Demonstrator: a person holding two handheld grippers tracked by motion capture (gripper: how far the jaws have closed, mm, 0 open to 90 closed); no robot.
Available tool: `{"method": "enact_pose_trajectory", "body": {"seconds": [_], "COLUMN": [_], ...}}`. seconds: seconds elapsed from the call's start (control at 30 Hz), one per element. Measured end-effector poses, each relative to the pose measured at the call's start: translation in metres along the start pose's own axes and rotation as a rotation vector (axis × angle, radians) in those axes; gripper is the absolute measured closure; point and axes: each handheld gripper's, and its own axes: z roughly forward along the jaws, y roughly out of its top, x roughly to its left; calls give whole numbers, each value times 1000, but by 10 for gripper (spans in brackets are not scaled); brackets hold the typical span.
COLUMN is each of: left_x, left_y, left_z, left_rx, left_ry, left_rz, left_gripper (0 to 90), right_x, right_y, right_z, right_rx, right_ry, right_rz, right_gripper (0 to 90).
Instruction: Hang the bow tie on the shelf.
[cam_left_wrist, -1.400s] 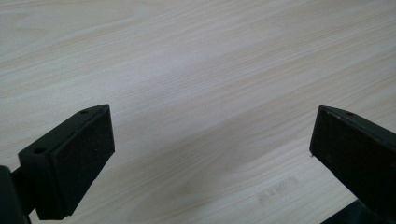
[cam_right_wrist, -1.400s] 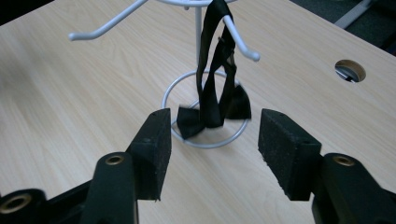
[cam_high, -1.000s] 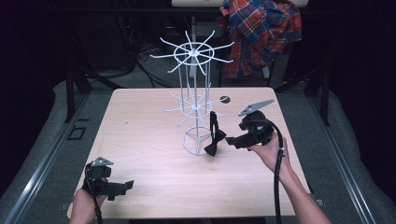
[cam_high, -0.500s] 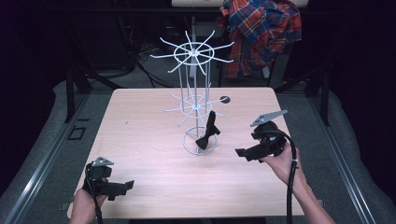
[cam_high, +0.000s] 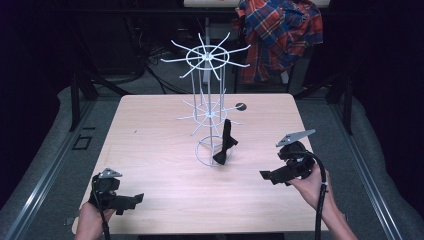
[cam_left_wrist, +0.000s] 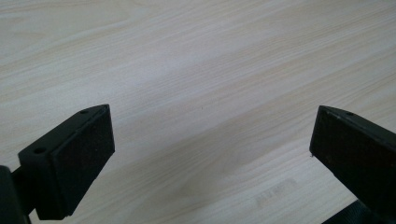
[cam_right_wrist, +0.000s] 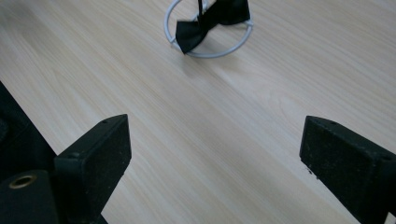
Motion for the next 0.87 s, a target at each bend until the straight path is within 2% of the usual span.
{"method": "enact_pose_trajectory", "body": {"seconds": [0.07, 0.17, 0.23, 0.3, 0.37, 0.47, 0.5, 0.53, 0.73, 0.87], "left_x": [-1, -2, -2, -3, -4, -3, -3, -3, -6, -7], "left_y": [-1, -1, -1, -1, 0, 1, 1, 2, 1, 1], "left_z": [0, 0, 0, 0, 1, 3, 5, 5, 1, -2], "left_rx": [7, 8, 11, 14, 16, 21, 22, 25, 18, 9], "left_ry": [1, 7, 8, 5, 5, -2, -2, -6, -1, 11], "left_rz": [4, 6, 4, 2, 15, 16, 17, 18, 36, 48], "left_gripper": [0, 0, 0, 0, 0, 0, 0, 0, 0, 0], "right_x": [-3, -5, -9, -10, -15, -18, -23, -25, -34, -36], "right_y": [-11, -17, -29, -32, -39, -41, -45, -46, -53, -55], "right_z": [0, 1, 5, 6, 16, 26, 39, 43, 56, 57], "right_rx": [18, 28, 46, 59, 69, 100, 151, 173, 234, 237], "right_ry": [-5, -1, -7, -10, -3, 2, 10, 17, 1, -2], "right_rz": [12, 20, 34, 34, 32, 34, 33, 37, 57, 63], "right_gripper": [76, 72, 69, 69, 70, 69, 67, 62, 68, 72]}}
